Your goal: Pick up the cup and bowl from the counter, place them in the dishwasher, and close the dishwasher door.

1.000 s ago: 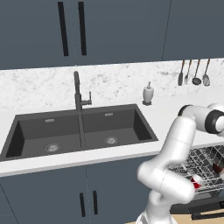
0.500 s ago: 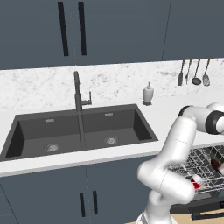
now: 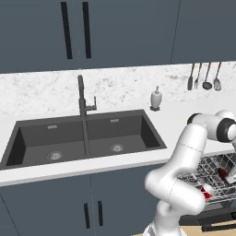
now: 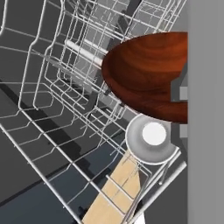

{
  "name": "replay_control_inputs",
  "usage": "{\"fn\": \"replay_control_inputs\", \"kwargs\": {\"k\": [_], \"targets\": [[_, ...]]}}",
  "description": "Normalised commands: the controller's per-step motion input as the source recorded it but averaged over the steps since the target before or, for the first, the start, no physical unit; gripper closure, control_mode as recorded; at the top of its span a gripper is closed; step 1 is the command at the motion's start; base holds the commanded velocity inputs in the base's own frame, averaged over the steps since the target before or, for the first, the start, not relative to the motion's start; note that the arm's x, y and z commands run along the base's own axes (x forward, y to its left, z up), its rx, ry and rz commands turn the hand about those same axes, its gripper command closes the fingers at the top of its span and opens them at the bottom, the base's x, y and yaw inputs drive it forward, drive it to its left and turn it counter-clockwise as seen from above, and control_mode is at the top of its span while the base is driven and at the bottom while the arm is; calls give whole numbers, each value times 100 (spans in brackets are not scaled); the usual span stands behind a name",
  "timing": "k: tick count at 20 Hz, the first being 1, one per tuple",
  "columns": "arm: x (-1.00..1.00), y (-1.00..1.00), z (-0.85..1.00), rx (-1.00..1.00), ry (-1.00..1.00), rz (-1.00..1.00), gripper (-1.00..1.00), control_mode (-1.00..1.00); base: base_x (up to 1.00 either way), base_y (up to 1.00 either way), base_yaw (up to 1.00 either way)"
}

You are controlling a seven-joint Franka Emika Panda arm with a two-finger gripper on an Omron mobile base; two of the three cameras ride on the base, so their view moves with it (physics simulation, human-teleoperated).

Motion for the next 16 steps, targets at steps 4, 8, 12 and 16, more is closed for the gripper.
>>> {"fn": "replay_control_inputs", "kwargs": {"k": [4, 8, 12, 16], "targets": [[0, 0, -55, 0, 0, 0, 100, -100, 0, 0, 0], [0, 0, -39, 0, 0, 0, 100, -100, 0, 0, 0], [-1, 0, -11, 0, 0, 0, 100, -100, 0, 0, 0], [-6, 0, 0, 0, 0, 0, -100, -100, 0, 0, 0]]}}
